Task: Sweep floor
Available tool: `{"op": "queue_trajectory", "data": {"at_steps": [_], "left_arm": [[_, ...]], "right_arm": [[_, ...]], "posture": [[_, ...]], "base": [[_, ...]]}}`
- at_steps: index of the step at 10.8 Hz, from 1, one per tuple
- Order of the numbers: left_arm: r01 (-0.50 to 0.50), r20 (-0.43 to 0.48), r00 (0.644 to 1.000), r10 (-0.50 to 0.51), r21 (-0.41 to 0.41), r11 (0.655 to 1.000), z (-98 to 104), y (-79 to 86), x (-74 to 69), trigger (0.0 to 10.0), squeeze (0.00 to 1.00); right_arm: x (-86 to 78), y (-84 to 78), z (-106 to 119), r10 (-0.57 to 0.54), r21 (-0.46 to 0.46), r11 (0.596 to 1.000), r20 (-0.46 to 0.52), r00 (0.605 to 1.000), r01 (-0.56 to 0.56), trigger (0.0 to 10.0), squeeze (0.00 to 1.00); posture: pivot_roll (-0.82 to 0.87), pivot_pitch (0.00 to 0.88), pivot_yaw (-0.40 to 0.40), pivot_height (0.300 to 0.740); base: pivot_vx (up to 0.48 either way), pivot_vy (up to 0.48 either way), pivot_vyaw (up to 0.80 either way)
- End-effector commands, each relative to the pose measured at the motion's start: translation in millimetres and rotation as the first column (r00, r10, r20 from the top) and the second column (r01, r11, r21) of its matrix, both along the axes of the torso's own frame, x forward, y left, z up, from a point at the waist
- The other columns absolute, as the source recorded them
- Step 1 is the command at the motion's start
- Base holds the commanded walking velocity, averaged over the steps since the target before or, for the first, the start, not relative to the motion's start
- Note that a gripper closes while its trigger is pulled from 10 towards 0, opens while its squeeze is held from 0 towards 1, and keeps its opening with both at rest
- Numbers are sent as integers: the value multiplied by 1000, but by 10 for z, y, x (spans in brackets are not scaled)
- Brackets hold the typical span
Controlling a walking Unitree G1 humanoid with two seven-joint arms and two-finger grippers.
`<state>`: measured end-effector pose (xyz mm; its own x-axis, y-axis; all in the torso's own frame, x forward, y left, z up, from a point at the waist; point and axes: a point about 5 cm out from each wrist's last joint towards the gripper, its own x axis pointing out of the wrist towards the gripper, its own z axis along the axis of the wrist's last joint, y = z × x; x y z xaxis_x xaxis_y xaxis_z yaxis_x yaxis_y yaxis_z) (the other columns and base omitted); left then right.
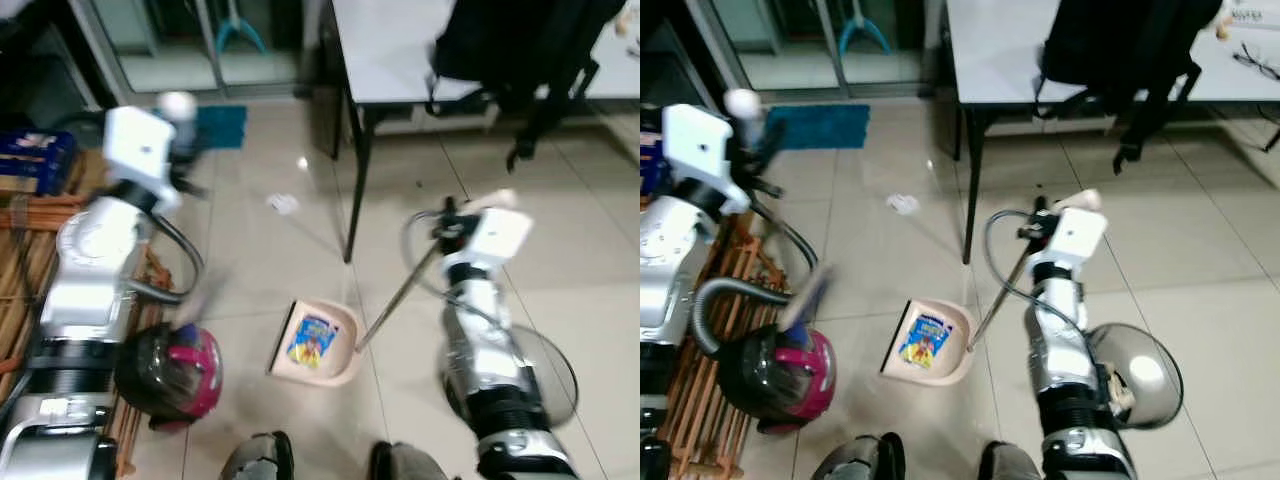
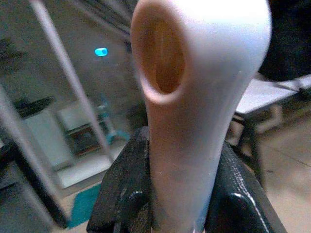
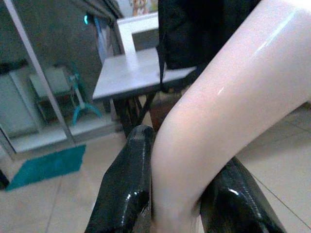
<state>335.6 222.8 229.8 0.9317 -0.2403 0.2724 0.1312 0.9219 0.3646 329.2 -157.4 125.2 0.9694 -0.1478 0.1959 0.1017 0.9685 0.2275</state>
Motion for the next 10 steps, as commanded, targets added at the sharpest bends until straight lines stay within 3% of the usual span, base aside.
{"op": "queue_trajectory", "data": {"at_steps": [1,3,4,6,8,10], "left_arm": [[-43,-39,998,43,12,999,-83,32,-11,10000,0],[-87,-76,993,87,0,996,-257,2,-37,10000,0],[-80,-43,996,77,-89,993,-343,-176,-58,10000,0],[-54,-32,998,49,-161,985,-386,-378,-61,10000,0],[-25,-60,998,15,-177,984,-543,-592,-117,10000,0],[-30,-83,996,16,-173,984,-652,-643,-221,10000,0]], "right_arm": [[-4,-36,135,-9,43,999,47,999,7,10000,0],[-13,-103,351,0,31,1000,84,997,-3,10000,0],[-9,-168,635,-2,21,1000,120,993,-1,10000,0],[-30,-207,918,4,12,1000,173,985,-6,10000,0],[-73,-198,1152,27,-34,999,214,976,-20,10000,0],[-115,-253,1266,-6,-55,998,209,978,18,10000,0]], "posture": [[14,45,39,740],[10,44,38,740],[3,42,35,740],[-7,39,40,740],[-19,37,45,740],[-24,38,45,740]], "base": [[0,0,0],[0,0,0],[0,0,0],[0,0,0],[0,0,0],[0,0,0]]}}
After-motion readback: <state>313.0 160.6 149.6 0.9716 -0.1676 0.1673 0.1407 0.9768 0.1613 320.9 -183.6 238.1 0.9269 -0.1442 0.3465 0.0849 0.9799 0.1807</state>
